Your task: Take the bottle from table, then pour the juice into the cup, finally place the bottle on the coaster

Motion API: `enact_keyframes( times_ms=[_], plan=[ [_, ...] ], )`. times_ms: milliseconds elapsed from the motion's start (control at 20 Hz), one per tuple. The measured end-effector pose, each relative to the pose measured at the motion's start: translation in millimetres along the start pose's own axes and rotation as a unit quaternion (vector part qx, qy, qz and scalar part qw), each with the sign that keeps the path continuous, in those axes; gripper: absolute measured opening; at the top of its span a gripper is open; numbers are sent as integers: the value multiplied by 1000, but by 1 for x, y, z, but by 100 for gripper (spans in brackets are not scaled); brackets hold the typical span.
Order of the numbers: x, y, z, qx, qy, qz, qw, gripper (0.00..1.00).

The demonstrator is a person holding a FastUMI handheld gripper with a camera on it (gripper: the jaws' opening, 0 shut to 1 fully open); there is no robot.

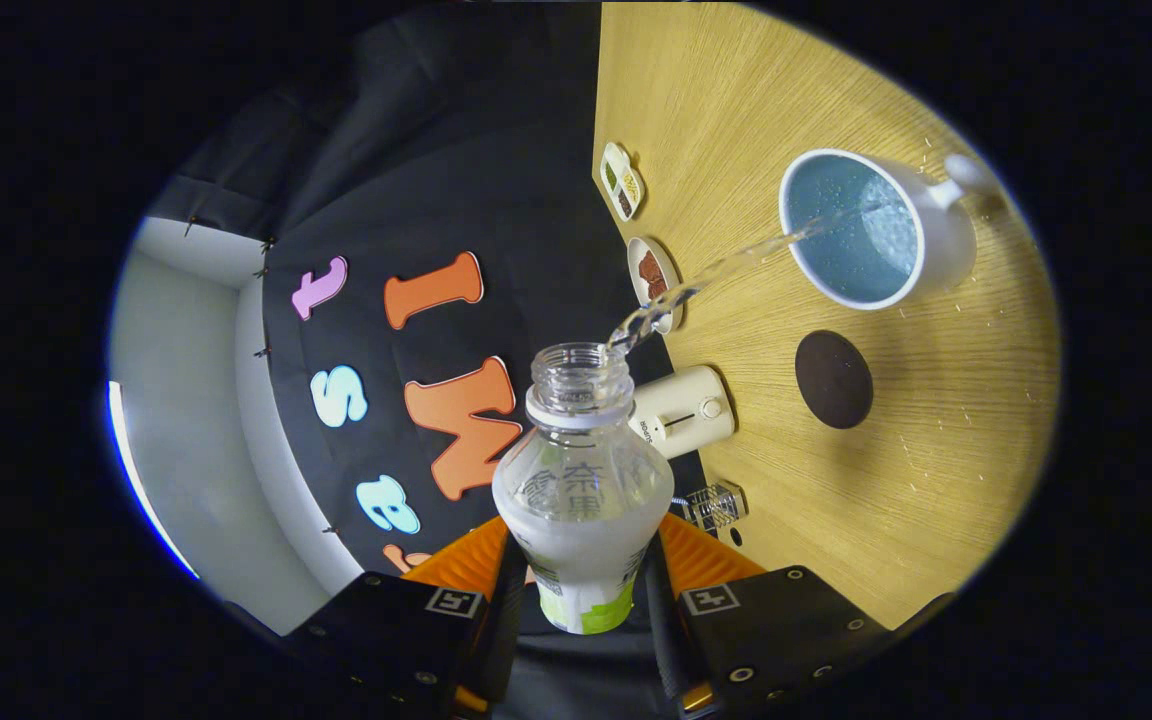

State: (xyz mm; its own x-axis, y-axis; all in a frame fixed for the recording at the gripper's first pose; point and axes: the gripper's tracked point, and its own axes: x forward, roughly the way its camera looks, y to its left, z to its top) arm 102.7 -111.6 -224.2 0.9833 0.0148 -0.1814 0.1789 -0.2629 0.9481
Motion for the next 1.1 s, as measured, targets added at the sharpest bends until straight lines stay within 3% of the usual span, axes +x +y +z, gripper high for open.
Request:
enact_keyframes(
  times_ms=[1100],
  plan=[
    [-3,11,7,43,-5,10,999,58]
  ],
)
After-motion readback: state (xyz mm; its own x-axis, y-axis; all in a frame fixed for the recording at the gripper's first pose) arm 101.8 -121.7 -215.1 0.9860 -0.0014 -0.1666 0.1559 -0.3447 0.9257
